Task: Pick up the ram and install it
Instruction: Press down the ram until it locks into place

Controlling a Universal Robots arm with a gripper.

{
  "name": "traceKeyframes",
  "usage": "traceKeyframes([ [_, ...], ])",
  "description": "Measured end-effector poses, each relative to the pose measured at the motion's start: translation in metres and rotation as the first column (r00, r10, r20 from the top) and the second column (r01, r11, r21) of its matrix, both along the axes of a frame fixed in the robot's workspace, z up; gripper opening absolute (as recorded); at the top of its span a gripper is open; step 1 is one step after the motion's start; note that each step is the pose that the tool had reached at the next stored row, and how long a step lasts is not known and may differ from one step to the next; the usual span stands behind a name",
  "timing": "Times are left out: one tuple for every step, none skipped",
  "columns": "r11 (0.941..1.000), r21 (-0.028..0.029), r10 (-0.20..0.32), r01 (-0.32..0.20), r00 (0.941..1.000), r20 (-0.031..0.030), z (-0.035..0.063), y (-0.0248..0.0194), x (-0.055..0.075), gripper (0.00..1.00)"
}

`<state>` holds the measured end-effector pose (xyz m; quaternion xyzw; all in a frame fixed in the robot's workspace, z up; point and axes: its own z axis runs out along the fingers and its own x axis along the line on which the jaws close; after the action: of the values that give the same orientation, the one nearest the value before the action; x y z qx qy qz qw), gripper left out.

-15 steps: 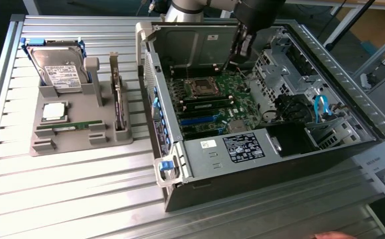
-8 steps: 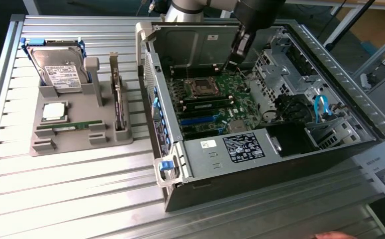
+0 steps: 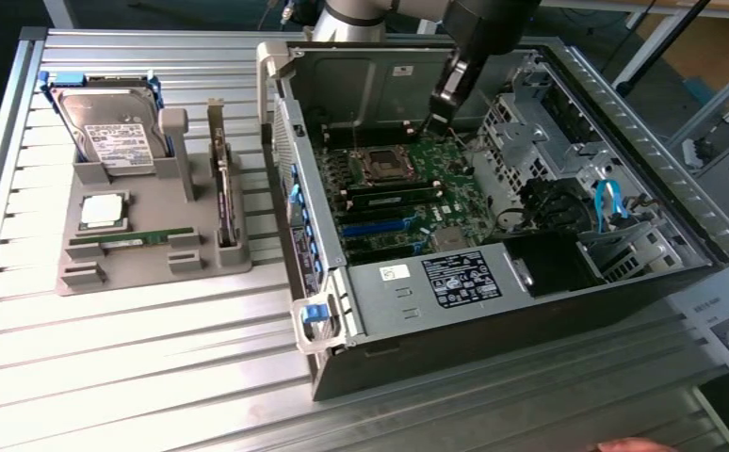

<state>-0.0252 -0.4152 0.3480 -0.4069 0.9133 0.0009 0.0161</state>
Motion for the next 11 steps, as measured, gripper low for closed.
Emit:
traceKeyframes([
  [0.9999, 0.0000, -0.016, 0.016, 0.9999, 0.0000, 0.0000, 0.0000, 0.0000, 0.10],
  [0.9995, 0.0000, -0.031, 0.031, 0.9995, 0.0000, 0.0000, 0.0000, 0.0000, 0.10],
  [0.9988, 0.0000, -0.049, 0.049, 0.9988, 0.0000, 0.0000, 0.0000, 0.0000, 0.10],
  [0.9977, 0.0000, -0.068, 0.068, 0.9977, 0.0000, 0.0000, 0.0000, 0.0000, 0.10],
  [0.9953, 0.0000, -0.097, 0.097, 0.9953, 0.0000, 0.0000, 0.0000, 0.0000, 0.10],
  [0.9937, 0.0000, -0.112, 0.112, 0.9937, 0.0000, 0.0000, 0.0000, 0.0000, 0.10],
  [0.9918, 0.0000, -0.127, 0.127, 0.9918, 0.0000, 0.0000, 0.0000, 0.0000, 0.10],
  [0.9896, 0.0000, -0.144, 0.144, 0.9896, 0.0000, 0.0000, 0.0000, 0.0000, 0.10],
  [0.9871, 0.0000, -0.160, 0.160, 0.9871, 0.0000, 0.0000, 0.0000, 0.0000, 0.10],
  [0.9845, 0.0000, -0.175, 0.175, 0.9845, 0.0000, 0.0000, 0.0000, 0.0000, 0.10],
  [0.9816, 0.0000, -0.191, 0.191, 0.9816, 0.0000, 0.0000, 0.0000, 0.0000, 0.10],
])
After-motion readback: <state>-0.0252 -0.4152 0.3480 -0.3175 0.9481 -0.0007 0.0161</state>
